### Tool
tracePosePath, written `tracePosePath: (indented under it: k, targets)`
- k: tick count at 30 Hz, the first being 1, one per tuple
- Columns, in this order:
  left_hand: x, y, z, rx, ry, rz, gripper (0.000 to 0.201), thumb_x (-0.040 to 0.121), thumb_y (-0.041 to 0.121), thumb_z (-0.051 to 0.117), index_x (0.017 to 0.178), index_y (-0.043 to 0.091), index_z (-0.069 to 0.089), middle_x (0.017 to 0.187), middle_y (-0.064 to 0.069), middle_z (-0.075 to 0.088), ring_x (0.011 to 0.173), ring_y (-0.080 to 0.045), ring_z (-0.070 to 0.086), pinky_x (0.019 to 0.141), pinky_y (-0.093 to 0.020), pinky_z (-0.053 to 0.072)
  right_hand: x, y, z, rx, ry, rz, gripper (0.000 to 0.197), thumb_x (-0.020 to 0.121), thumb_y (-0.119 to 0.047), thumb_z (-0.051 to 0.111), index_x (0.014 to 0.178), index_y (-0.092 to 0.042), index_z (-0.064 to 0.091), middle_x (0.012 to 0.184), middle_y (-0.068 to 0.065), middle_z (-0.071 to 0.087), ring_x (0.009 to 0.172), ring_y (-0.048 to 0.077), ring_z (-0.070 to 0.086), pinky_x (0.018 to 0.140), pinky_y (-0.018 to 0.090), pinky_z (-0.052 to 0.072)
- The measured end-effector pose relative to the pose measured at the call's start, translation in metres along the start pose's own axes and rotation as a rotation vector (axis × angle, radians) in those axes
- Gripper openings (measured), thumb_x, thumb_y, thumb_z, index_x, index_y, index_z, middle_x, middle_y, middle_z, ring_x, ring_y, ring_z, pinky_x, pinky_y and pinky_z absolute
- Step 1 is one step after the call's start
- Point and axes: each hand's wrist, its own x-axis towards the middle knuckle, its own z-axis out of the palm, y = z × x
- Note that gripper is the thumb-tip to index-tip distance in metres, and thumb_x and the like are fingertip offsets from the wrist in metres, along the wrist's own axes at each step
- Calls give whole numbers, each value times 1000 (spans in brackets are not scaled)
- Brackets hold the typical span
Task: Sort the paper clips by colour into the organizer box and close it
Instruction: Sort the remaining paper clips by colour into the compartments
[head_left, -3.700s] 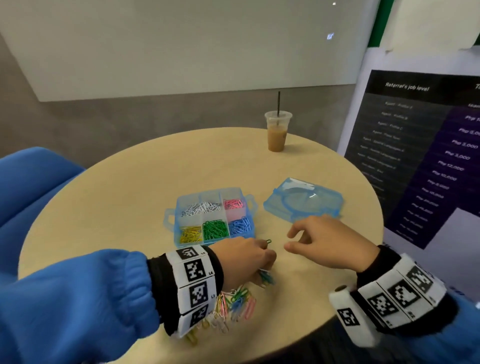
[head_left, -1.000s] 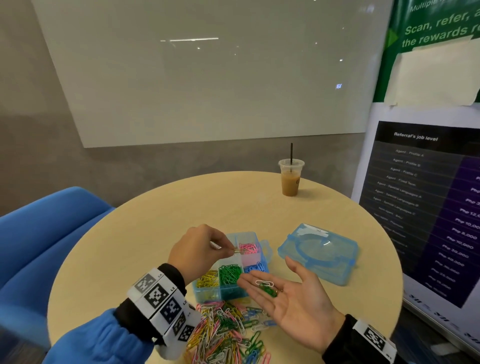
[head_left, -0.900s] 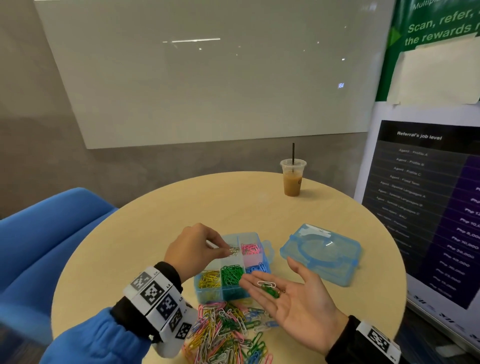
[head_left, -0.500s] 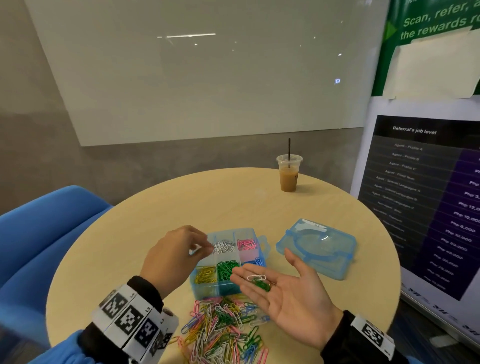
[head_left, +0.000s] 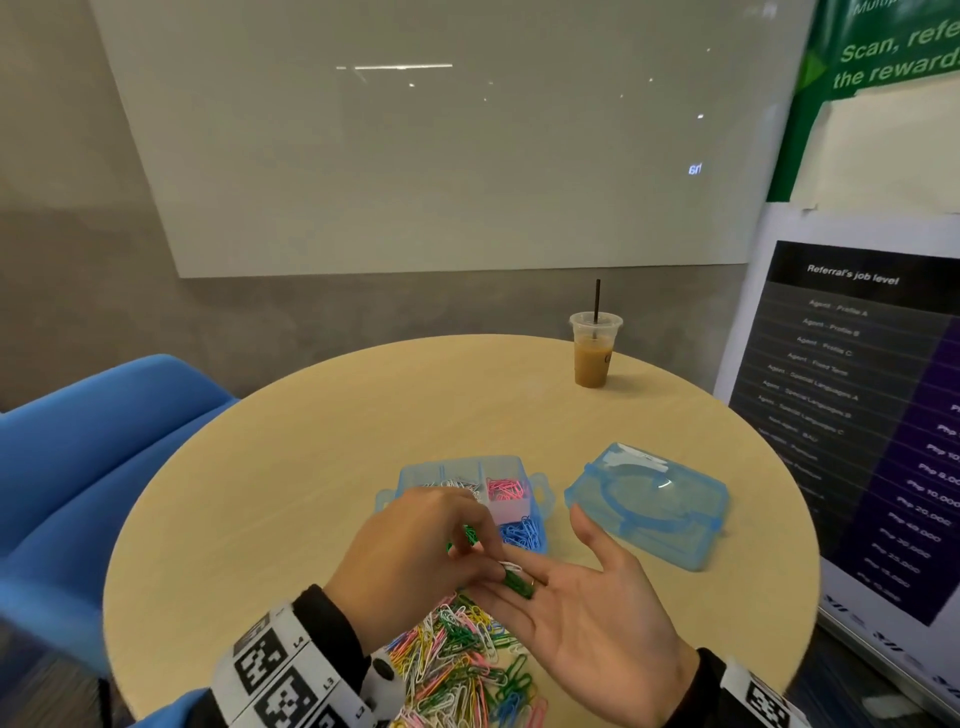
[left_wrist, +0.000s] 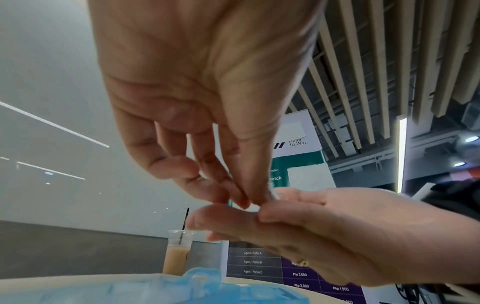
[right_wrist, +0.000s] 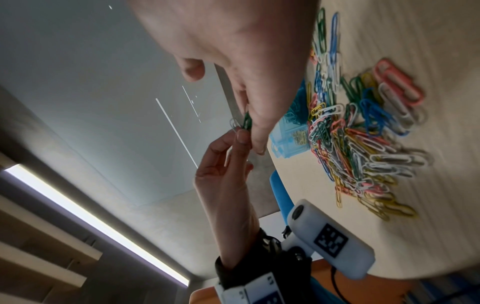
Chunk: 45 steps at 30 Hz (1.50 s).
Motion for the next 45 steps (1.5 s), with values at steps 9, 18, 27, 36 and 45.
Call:
tracePosePath:
  k: [9,18,27,36,45]
  targets:
    - [7,-11,0,-111,21,-105,10,81,41,74,80,31,74,78,15,70,72,-2,64,69,-28,53,1,-2,-2,-28,82,-15,72,92,-44,49,127,20,48,127,35,56,119,45,56,90,56,48]
    - [79,-63,-31,144,-7,-284,15,88,39,68,92,26,76,97,8,73,79,-10,63,73,-29,52,0,-18,-7,158,113,-97,77,87,-43,54,133,17,41,126,38,54,125,48,49,113,48,33]
    - [41,-63,-18,-19,-143,-165,18,91,40,63,100,29,73,102,17,70,73,3,63,71,-17,51,31,-17,33,-323,81,-186,97,84,-74,36,153,-9,18,159,9,19,150,21,7,122,39,5]
    - [-24,-76,-37,85,-226,-177,22,85,44,69,106,42,64,103,28,62,84,3,61,77,-24,53,9,-31,38,-1545,75,-301,68,78,-66,53,138,-34,48,143,-21,45,127,-5,43,109,26,35]
    - [-55,-72,-16,151,-372,-91,29,78,52,72,104,46,59,98,28,58,84,4,56,75,-25,50,3,-41,-10,-2490,85,-208,19,88,-30,64,106,-26,67,98,-11,63,78,0,45,79,25,48]
